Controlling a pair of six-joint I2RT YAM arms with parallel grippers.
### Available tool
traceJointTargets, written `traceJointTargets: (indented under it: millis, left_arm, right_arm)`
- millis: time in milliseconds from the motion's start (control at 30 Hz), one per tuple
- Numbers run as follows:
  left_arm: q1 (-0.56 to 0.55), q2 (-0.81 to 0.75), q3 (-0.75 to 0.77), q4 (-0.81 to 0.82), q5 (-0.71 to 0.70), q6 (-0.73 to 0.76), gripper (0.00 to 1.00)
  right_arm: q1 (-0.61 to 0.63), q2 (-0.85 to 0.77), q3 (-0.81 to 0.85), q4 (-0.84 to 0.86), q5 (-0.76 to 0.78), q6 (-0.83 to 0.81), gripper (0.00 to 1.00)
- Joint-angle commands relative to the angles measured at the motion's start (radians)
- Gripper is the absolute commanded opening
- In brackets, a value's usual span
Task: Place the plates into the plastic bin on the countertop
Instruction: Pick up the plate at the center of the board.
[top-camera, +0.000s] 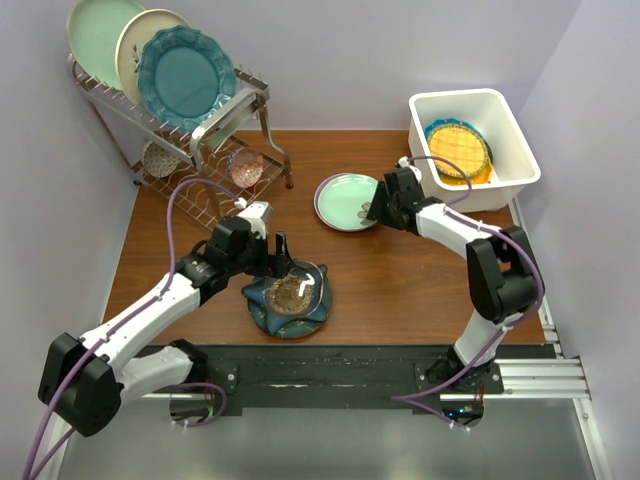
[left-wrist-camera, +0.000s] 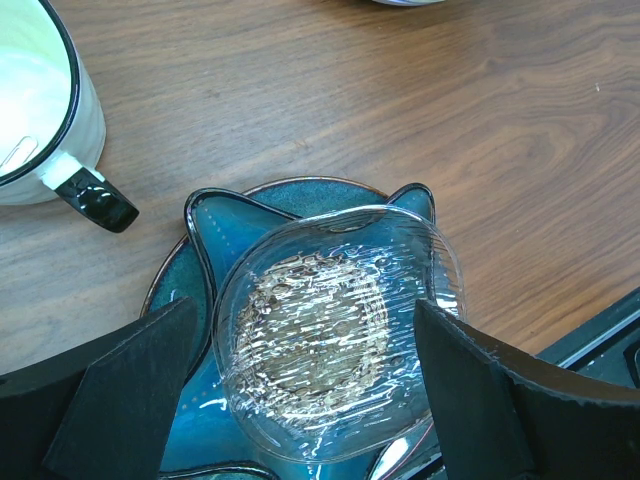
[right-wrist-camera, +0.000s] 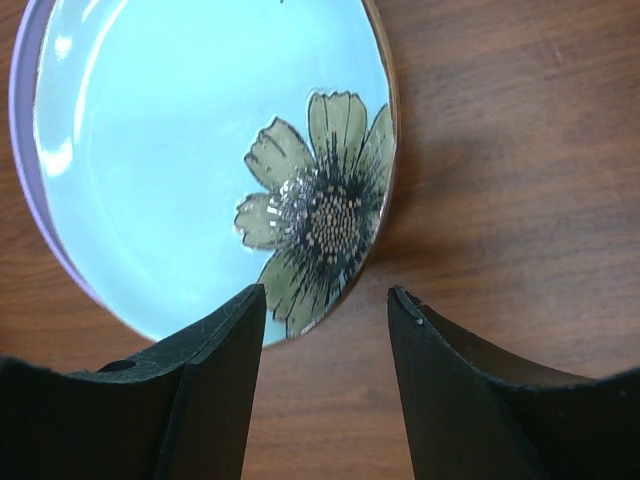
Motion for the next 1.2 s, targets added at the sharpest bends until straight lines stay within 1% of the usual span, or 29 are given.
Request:
traceJointTargets:
  millis: [0,167,300,400,433,533,567,600,867,1167]
  left_arm:
    - [-0.003,-0.028,0.001,0.047,0.010,0.010,0.93]
    - [-0.003,-0.029,0.000,0.045,0.006,0.010,0.93]
    - [-0.003,-0.026,0.000,0.045,0.004,0.010,0.93]
    - [-0.003,-0.028,0.000,0.042,-0.013,0.009,0.93]
    - [-0.003,-0.028,0.000,0.039,-0.011,0.009,0.93]
    - [-0.003,-0.028,0.000,0.039,-0.017,0.009,0.93]
    - [-0.003,-0.028,0.001,0.040,-0.020,0.009,0.93]
    - [-0.003,-0.026,0.001,0.039,-0.020,0.009,0.93]
    - [-0.003,-0.020,0.004,0.036,-0.027,0.007,0.93]
    - [-0.003,-0.007,0.006,0.042,-0.034,-0.002,0.93]
  right_arm:
    - [0.011,0.047,0.071,-0.008,0.069,0.014,0.55]
    - [0.011,0.076,0.066,0.023,0.066,0.039,0.54]
    - [0.011,0.087,0.048,0.043,0.081,0.069,0.45]
    - [0.012,0.071,0.008,0.092,0.078,0.091,0.36]
    - [0.011,0.068,-0.001,0.115,0.077,0.094,0.29]
    - [0.011,0.057,-0.012,0.130,0.058,0.096,0.21]
    - [0.011,0.056,-0.013,0.133,0.049,0.086,0.13]
    - [0.012,0.051,-0.016,0.137,0.040,0.082,0.00]
    - [0.012,0.014,-0.046,0.127,0.001,0.060,0.00]
    - [0.011,-0.074,-0.082,0.094,-0.028,0.039,0.00]
